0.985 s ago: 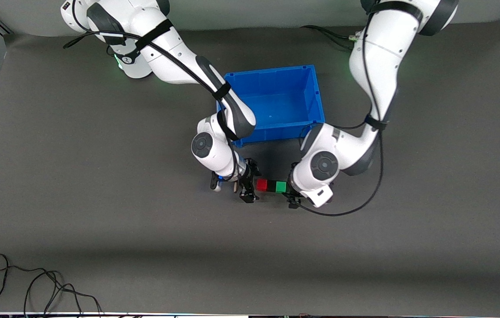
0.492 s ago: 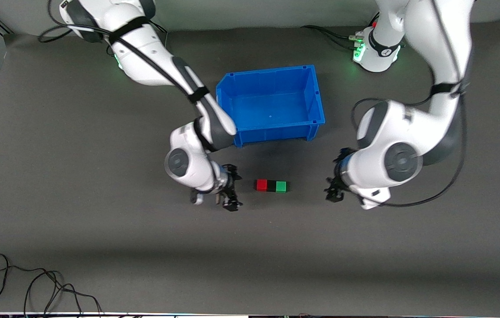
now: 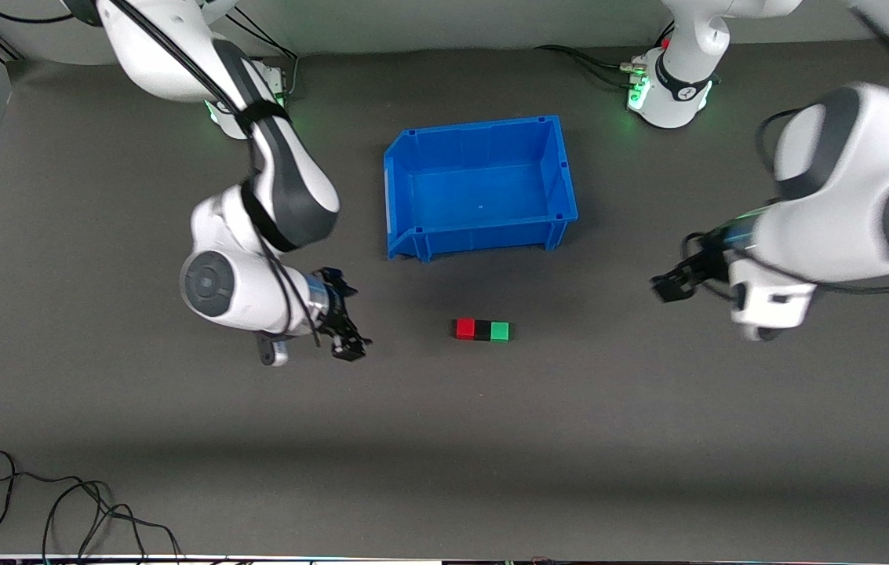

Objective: Attach green and red cubes to black cube

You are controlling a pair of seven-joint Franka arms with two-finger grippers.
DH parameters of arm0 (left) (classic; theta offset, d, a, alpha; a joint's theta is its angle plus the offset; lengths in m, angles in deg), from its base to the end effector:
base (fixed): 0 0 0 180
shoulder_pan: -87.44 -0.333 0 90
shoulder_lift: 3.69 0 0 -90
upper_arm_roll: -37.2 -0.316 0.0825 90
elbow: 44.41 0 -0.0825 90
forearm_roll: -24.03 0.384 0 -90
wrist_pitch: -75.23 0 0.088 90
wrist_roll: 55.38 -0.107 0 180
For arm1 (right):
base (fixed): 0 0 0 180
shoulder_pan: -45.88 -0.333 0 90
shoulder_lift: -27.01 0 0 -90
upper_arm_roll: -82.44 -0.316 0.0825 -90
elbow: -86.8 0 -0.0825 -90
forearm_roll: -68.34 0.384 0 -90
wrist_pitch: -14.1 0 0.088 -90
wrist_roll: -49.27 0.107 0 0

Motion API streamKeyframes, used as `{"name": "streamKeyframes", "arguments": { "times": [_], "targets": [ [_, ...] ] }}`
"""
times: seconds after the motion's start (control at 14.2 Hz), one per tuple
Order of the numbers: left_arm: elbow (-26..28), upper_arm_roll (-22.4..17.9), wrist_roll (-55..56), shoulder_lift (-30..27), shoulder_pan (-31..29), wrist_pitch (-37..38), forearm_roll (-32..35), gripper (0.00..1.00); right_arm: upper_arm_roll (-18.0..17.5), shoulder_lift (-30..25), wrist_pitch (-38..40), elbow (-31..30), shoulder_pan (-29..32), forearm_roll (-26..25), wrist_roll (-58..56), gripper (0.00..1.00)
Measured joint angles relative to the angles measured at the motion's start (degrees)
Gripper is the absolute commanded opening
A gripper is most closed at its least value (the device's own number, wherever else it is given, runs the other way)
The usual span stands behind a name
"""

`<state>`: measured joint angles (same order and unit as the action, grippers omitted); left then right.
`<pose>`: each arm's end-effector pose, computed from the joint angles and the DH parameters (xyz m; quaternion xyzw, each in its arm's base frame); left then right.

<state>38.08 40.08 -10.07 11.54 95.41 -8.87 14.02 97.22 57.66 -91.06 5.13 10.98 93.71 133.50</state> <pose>0.6007 -0.1319 0.5239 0.9438 0.2942 -0.1482 0.0273 0.6278 0.3004 0.3885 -0.8070 0.5705 0.1452 0.0473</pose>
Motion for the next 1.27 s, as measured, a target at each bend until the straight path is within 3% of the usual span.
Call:
{"name": "streamKeyframes", "arguments": {
  "times": [0.35, 0.84, 0.98, 1.27],
  "targets": [
    [4.55, -0.15, -20.84, -7.44, -5.33, 2.75, 4.26, 0.99, 7.72, -9.94, 14.68, -0.96, 0.19, -3.45, -16.12, 1.00],
    [17.86, -0.40, -35.06, -16.13, -6.32, -8.43, 6.78, 1.00, 11.28, -21.86, 17.00, -7.74, 2.87, -14.42, -42.14, 1.00],
    [19.01, -0.39, -37.50, -16.97, -6.33, -9.94, 7.48, 1.00, 8.48, -23.35, 17.74, -7.87, 8.62, -16.95, -52.47, 1.00],
    [19.01, -0.35, -38.37, -17.03, -6.33, -11.23, 7.70, 1.00, -3.72, -26.15, 17.77, -7.96, 23.21, -22.16, -66.54, 1.00]
  ]
}}
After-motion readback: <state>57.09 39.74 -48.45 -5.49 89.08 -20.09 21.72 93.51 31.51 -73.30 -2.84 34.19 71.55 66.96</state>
